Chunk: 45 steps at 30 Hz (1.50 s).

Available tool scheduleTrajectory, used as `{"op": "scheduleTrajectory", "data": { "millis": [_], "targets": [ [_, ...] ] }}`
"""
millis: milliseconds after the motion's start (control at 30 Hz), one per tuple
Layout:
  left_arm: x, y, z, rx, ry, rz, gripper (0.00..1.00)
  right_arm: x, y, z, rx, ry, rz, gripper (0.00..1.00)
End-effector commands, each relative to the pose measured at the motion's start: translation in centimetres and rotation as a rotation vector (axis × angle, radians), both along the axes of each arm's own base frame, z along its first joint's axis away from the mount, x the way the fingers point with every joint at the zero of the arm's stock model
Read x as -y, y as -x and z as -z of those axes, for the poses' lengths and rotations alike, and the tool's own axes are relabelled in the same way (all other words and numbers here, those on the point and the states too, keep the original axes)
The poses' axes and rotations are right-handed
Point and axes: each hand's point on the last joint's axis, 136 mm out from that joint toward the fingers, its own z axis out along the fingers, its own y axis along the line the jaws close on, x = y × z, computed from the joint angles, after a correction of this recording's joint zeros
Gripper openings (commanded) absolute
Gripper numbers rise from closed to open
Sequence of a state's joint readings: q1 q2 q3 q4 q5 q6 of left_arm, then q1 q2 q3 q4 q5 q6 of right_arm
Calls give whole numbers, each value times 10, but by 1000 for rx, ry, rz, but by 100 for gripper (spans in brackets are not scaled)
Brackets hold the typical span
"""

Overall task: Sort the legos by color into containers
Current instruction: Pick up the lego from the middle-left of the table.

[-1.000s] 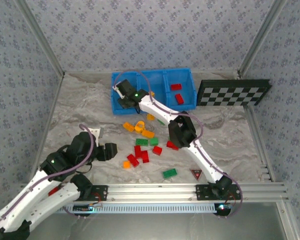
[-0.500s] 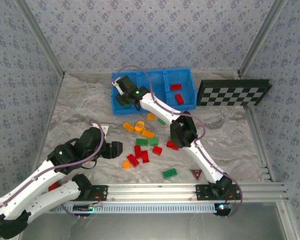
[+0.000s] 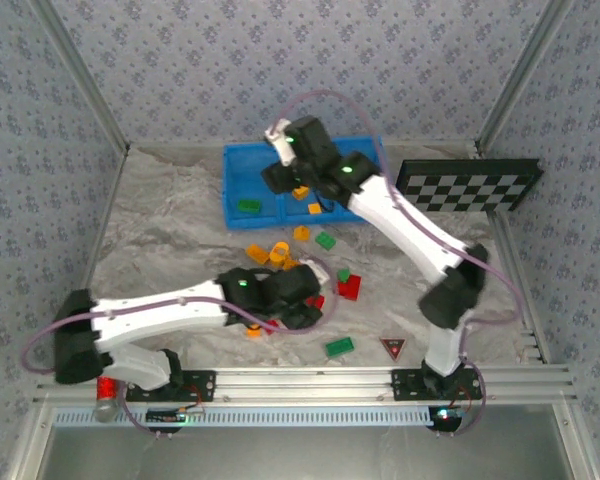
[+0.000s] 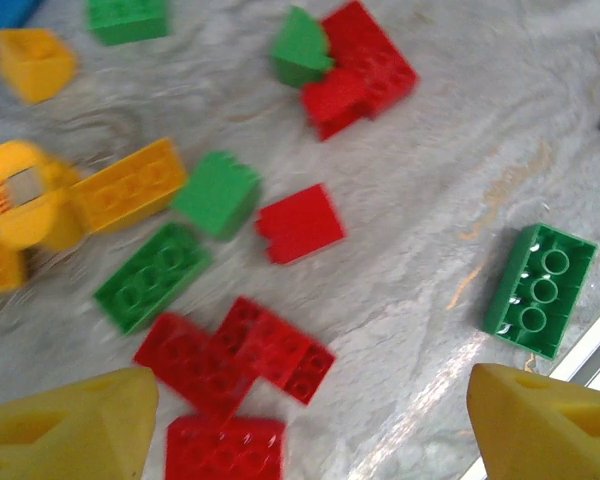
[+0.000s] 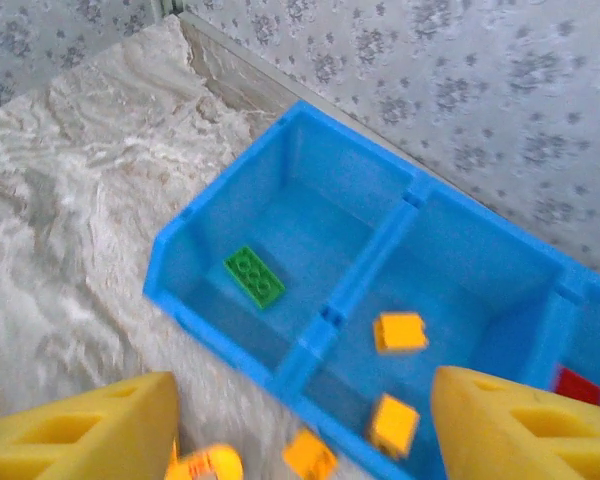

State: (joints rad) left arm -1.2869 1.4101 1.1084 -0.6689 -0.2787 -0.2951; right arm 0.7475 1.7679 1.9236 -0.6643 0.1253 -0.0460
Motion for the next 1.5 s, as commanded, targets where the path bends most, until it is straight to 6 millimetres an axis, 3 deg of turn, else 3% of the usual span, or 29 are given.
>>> {"op": "scheduleTrajectory", "data": {
  "millis": [0, 200, 300, 433, 467, 633, 833, 1267, 1367, 1467],
  "targets": [
    [42, 7, 2, 68, -16, 140, 81, 43, 31, 24, -87, 29, 67, 74],
    [82, 37, 36, -2, -39, 256, 81, 118, 87, 35, -135, -18, 205, 77],
    [92, 46, 51, -23, -68, 283, 81, 146, 114, 39, -153, -60, 259, 78],
    [99, 51, 69, -61, -100, 291, 80, 171, 144, 49, -198, -121, 305, 78],
    [100, 52, 73, -68, -106, 291, 80, 176, 151, 62, -226, -111, 317, 78],
    [103, 54, 91, -101, -134, 270, 77, 188, 169, 90, -304, -136, 350, 77],
    [101, 56, 106, -129, -165, 255, 72, 194, 176, 115, -368, -137, 381, 76],
    [87, 59, 130, -209, -225, 229, 37, 214, 162, 120, -399, -154, 470, 75],
    [81, 44, 113, -188, -197, 185, 31, 218, 154, 127, -432, -179, 507, 75],
    [73, 12, 68, -166, -67, 94, 28, 215, 145, 142, -499, -216, 525, 74]
  ]
}}
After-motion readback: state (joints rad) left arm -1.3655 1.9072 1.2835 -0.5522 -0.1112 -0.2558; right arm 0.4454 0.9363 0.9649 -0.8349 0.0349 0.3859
